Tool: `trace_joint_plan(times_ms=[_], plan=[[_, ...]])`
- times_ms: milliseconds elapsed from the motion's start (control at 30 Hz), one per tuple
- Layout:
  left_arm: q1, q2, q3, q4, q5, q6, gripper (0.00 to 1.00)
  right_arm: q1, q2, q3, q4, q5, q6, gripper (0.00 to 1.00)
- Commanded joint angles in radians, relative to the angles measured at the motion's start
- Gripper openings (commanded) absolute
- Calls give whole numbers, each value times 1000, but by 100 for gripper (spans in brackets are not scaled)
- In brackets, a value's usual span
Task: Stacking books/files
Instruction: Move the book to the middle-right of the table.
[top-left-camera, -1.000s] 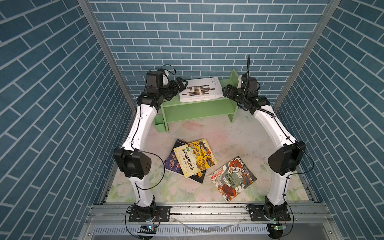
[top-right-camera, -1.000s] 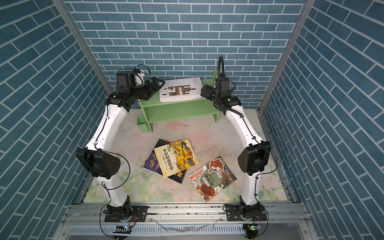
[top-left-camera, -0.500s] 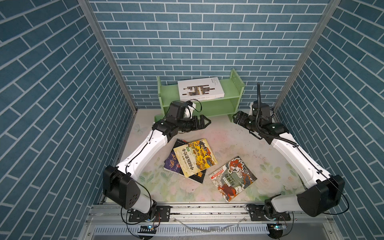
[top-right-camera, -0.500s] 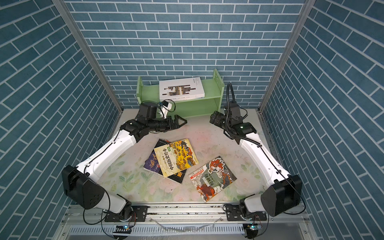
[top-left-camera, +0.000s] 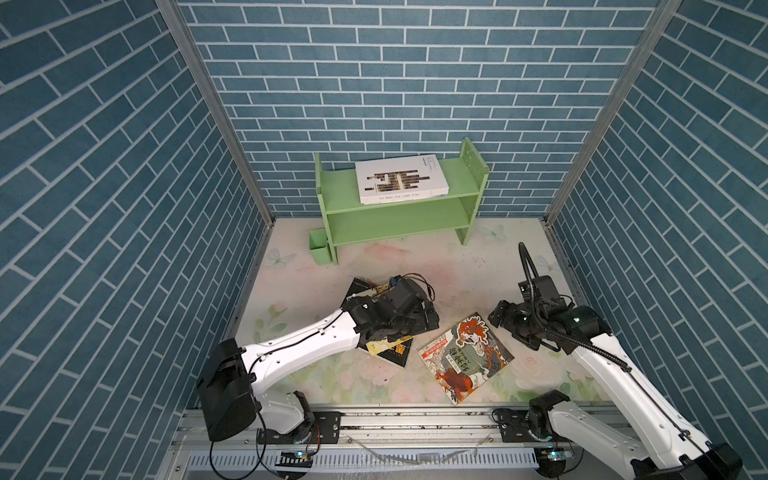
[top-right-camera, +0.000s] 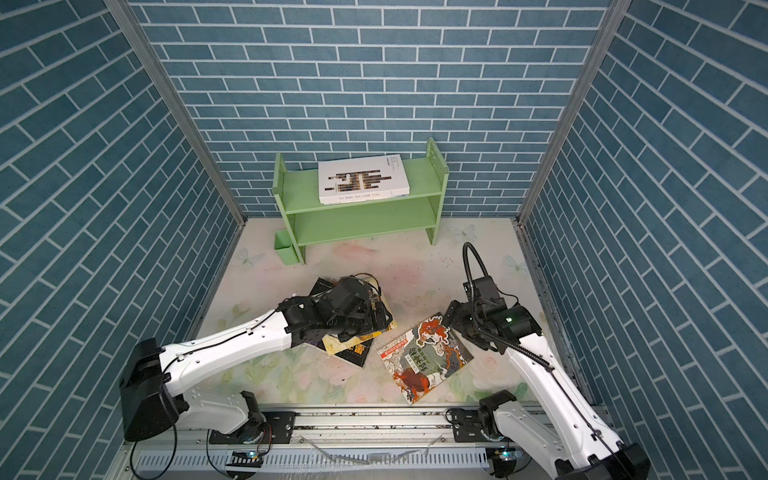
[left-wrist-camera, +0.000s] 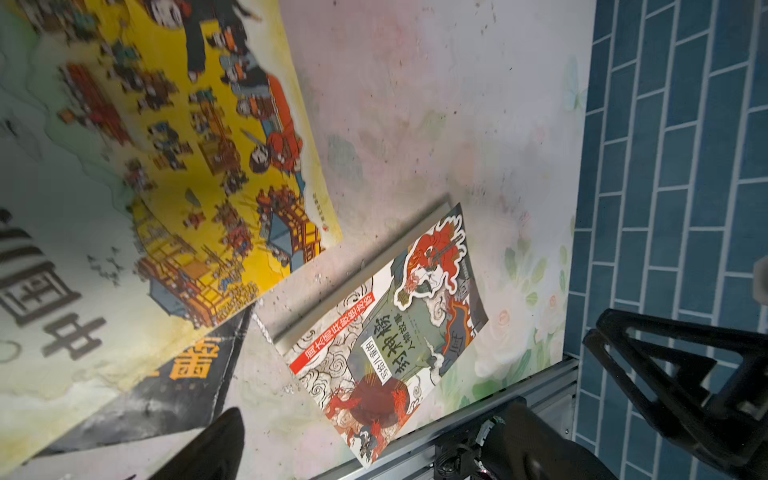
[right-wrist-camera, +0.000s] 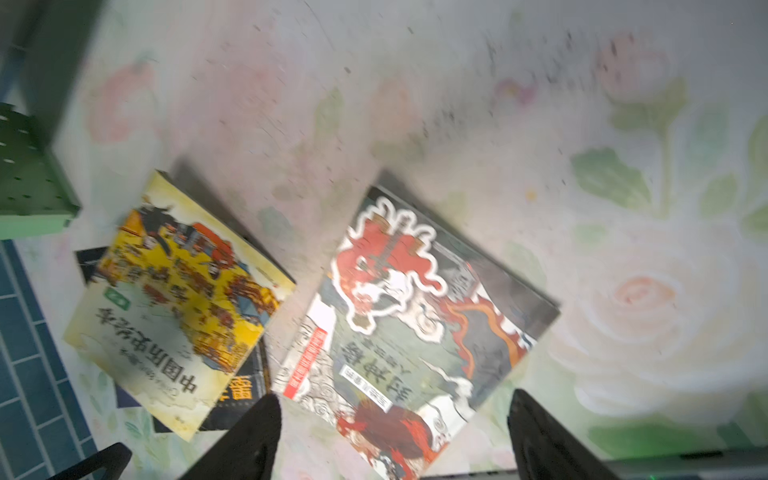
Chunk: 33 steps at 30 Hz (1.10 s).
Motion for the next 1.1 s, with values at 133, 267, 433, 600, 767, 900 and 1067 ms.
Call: trace_joint_plan(times_ms=[133,267,433,600,767,900,1067], plan=[[-159,82,-62,83,-197,-270,100,15,-167,-172,-154,-44,189,90],[-216,92,-124,160,-246,-363,100,17,-264,-308,-52,-125,315,91],[-246,105,-183,254,-274,-429,100,21,-309,-369,-2,-102,396,91],[-248,129,-211,302,-277,-465,100,24,-242,-376,66,-98,398,90],[-244,157,-233,318,-282,-516,100,28,-140,-385,169,-101,397,90],[-227,215,-238,384,-229,-537,100,28,-70,-386,228,-96,401,90],[-189,298,-212,445,-135,-527,100,29,-4,-401,312,-95,426,90]])
